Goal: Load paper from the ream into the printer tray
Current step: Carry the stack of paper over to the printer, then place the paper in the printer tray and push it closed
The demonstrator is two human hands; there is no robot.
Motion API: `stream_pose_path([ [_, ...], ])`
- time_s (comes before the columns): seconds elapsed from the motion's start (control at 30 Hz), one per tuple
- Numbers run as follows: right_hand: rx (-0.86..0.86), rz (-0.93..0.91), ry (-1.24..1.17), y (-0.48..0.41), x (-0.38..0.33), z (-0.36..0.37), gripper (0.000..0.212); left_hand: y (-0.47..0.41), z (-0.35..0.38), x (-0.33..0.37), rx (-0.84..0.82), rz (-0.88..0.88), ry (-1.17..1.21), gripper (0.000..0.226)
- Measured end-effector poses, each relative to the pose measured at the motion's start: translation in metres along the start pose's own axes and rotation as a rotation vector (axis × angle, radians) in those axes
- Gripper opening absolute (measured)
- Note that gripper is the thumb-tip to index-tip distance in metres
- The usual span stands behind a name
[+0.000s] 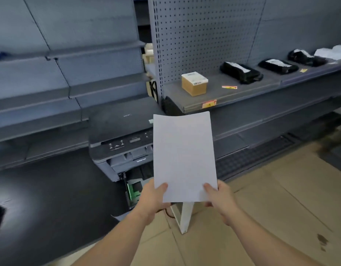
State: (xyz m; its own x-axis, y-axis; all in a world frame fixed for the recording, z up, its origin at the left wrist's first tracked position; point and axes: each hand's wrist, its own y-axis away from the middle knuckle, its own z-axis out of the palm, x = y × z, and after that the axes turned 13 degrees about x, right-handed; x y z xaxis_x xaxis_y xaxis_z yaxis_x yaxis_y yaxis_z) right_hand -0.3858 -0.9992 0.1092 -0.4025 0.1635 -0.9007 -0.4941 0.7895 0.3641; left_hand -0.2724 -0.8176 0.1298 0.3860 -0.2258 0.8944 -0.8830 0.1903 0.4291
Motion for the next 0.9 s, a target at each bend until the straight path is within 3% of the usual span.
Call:
stream_pose_path([
  [0.53, -0.222, 0.106, 0.305, -0.046, 0.035, 0.058, 0.011, -0.029, -0.018, -0.059, 0.175, -0.274, -0.085, 0.031],
  [0.9, -0.373, 0.204, 0.486, -0.078, 0.049, 0.078, 0.011, -0.041, -0.009, -0.094, 0.307, -0.441, 0.005, 0.035],
])
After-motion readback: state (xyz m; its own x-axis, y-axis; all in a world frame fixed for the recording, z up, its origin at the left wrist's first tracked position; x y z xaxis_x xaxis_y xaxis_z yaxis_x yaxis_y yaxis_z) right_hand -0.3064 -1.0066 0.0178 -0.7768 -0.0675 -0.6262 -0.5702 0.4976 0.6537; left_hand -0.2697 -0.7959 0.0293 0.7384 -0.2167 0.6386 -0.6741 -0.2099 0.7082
